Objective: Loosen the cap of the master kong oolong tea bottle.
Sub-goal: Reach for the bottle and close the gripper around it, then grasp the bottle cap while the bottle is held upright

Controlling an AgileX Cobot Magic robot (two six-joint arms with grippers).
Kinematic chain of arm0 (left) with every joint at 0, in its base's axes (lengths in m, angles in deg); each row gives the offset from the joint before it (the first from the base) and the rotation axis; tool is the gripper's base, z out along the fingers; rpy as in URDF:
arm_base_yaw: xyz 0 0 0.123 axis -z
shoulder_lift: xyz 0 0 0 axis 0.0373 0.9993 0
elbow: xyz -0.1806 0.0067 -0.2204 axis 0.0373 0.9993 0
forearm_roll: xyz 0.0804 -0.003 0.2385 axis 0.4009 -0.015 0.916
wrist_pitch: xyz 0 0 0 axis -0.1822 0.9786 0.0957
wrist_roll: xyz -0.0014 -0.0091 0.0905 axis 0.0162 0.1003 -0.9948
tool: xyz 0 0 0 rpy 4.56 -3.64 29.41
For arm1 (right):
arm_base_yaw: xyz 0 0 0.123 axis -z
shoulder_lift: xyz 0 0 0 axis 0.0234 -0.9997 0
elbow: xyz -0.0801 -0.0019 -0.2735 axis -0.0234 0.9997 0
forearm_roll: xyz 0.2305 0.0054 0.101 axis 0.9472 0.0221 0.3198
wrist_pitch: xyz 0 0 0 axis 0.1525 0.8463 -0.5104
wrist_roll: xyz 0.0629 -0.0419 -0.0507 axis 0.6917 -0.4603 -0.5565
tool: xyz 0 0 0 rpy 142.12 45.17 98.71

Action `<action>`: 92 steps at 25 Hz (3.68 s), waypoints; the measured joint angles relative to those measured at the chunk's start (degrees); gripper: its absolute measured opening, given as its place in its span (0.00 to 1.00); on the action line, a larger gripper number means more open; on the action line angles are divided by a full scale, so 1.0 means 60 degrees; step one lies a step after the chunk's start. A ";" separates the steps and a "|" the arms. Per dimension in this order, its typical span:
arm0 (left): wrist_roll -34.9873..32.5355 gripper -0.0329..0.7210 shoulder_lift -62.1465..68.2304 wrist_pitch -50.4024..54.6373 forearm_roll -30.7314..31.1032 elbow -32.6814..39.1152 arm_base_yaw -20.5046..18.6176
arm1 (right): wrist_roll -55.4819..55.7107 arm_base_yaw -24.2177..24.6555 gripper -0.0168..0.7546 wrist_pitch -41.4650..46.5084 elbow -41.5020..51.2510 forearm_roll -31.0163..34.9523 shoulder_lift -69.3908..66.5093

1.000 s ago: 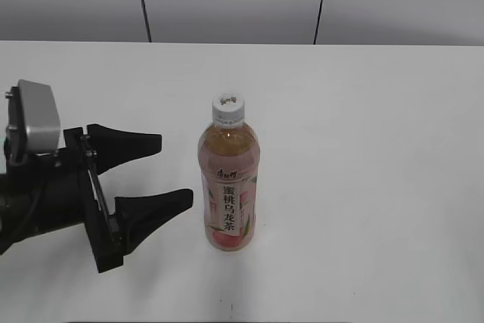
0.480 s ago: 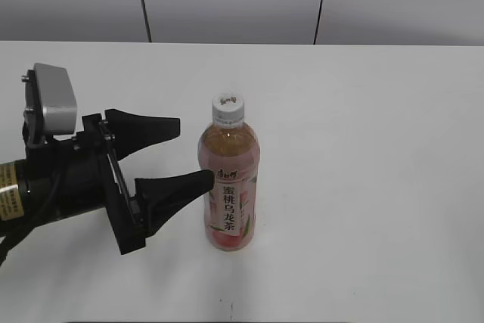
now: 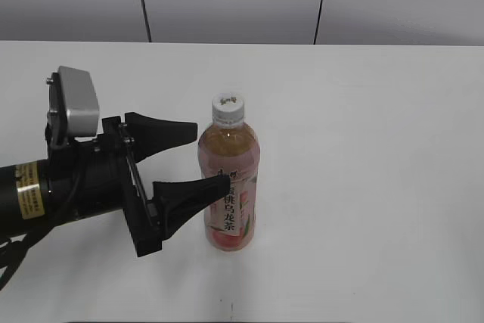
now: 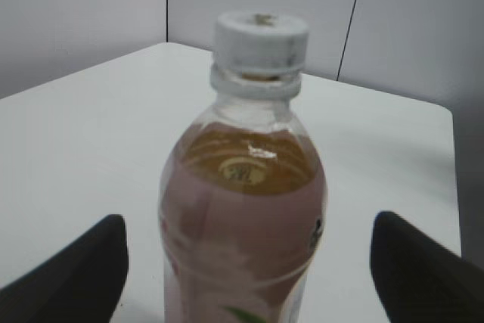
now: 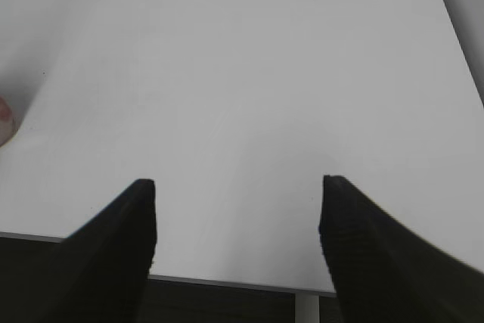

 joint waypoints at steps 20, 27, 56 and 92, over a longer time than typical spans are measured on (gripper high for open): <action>0.0384 0.83 0.1206 0.0007 0.0348 -0.1436 0.0231 | 0.0000 0.0000 0.69 0.0000 0.0000 0.0000 0.0000; 0.0416 0.83 0.1317 0.0007 0.0240 -0.1536 0.0715 | 0.0000 0.0000 0.69 0.0000 0.0000 0.0000 0.0000; 0.0416 0.66 0.1317 -0.0010 -0.0211 -0.1607 0.0756 | 0.0000 0.0000 0.69 0.0000 0.0000 0.0000 0.0000; 0.0416 0.66 0.1317 -0.0010 -0.0204 -0.1611 0.0756 | -0.3563 -0.0169 0.69 -0.2000 -0.2346 0.3127 -0.6387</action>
